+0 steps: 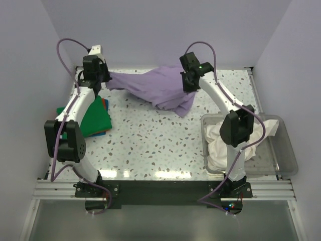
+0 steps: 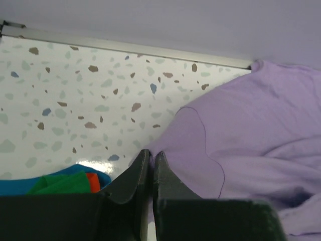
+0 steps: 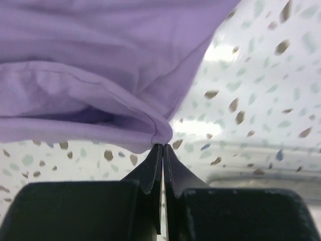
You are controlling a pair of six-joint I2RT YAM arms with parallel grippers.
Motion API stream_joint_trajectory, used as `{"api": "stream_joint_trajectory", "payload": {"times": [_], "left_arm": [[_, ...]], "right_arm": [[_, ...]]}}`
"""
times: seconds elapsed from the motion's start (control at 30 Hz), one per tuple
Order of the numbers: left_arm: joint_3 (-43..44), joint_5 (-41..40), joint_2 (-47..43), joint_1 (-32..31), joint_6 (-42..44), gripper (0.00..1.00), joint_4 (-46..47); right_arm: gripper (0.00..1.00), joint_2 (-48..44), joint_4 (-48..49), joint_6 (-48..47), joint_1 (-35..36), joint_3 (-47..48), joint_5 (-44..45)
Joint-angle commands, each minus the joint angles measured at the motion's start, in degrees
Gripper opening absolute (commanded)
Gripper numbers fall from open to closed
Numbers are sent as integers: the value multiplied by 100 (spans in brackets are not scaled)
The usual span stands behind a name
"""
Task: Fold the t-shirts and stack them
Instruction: Flatten the tshirt out
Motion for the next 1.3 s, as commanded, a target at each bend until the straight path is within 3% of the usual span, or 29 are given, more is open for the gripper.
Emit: {"api": "stream_joint_trajectory", "payload": {"times": [0.0, 0.17, 0.23, 0.47, 0.6, 0.73, 0.97, 1.0, 1.03, 1.13, 1.2, 1.27], "left_arm": [[583, 208, 39, 214, 95, 0, 194], [917, 374, 127, 329, -230, 0, 317], [944, 402, 162, 329, -335, 0, 352], [874, 297, 75, 505, -687, 0, 554], [909, 296, 31, 619, -740, 0, 581], [822, 384, -40, 619, -740, 0, 616], [-30, 1103, -215, 330, -661, 0, 634], [-136, 1209, -233, 129, -635, 2, 616], [-346, 1315, -233, -12, -548, 23, 607], [-855, 1789, -338, -505, -581, 57, 756], [-1120, 2001, -426, -611, -678, 64, 774], [-1472, 1722, -514, -603, -749, 65, 757]], "right_arm": [[0, 238, -794, -613, -78, 1455, 993], [0, 555, -962, -1131, -200, 2944, 1802], [0, 467, -839, -1281, -210, 2982, 1934], [0, -315, 312, -2185, -218, 1824, 2734], [0, -491, 638, -2547, -210, 1690, 3130], [0, -596, 647, -2302, -192, 1620, 2710], [0, -966, 709, -1467, 1, 382, 2610], [0, -957, 665, -1406, 1, 302, 2751], [0, -948, 577, -1344, -16, 240, 2882], [0, -861, 297, -1054, -121, 169, 3024], [0, -782, 199, -896, -174, 161, 3077], [0, -746, 155, -834, -183, 73, 3103]]}}
